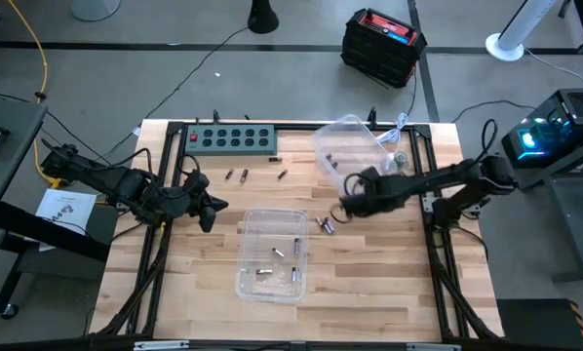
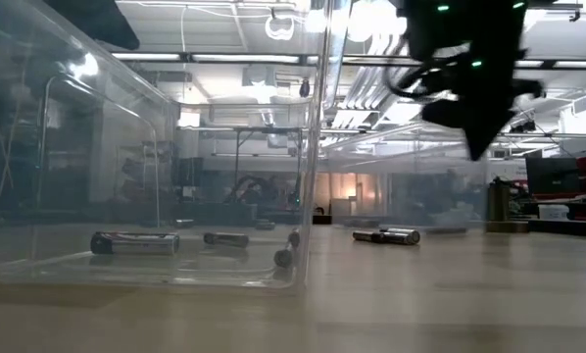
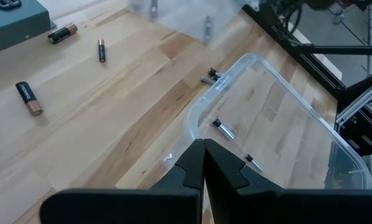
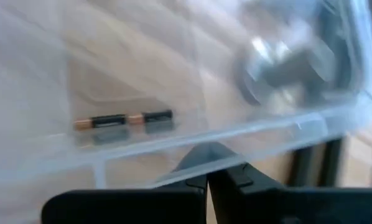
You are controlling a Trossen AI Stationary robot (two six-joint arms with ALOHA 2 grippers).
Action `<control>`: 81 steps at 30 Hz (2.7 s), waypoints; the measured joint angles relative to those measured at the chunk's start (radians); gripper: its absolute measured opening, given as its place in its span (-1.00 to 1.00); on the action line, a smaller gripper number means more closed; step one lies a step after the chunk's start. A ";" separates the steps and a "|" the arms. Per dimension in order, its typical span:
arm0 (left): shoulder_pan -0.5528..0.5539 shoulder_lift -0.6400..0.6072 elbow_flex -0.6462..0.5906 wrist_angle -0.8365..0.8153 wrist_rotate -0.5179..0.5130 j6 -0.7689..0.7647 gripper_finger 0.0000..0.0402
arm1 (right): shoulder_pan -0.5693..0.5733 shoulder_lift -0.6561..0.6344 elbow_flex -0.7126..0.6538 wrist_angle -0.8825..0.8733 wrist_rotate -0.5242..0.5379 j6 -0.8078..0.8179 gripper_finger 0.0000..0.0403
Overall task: Sort batteries
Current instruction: Move the right transparent bin to the top center of the table, then put the silver battery into the left transparent bin
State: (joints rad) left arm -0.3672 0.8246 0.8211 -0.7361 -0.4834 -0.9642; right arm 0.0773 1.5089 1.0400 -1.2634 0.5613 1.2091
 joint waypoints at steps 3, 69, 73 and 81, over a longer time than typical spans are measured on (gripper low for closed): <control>0.000 0.000 0.000 0.000 -0.009 0.000 -1.00 | -0.071 0.000 0.016 0.134 0.006 -0.143 -1.00; 0.000 0.000 0.000 0.000 -0.051 0.008 -1.00 | 0.073 0.127 -0.303 0.951 -0.294 -0.016 -0.52; 0.000 0.000 0.000 0.000 -0.051 0.008 -1.00 | 0.066 0.128 -0.307 0.995 -0.287 -0.168 -0.56; 0.000 0.000 0.000 0.000 -0.052 0.008 -1.00 | 0.034 0.130 -0.308 0.995 -0.285 -0.269 -0.58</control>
State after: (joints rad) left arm -0.3670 0.8246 0.8215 -0.7364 -0.5350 -0.9565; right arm 0.1109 1.6386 0.7322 -0.2679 0.2764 0.9396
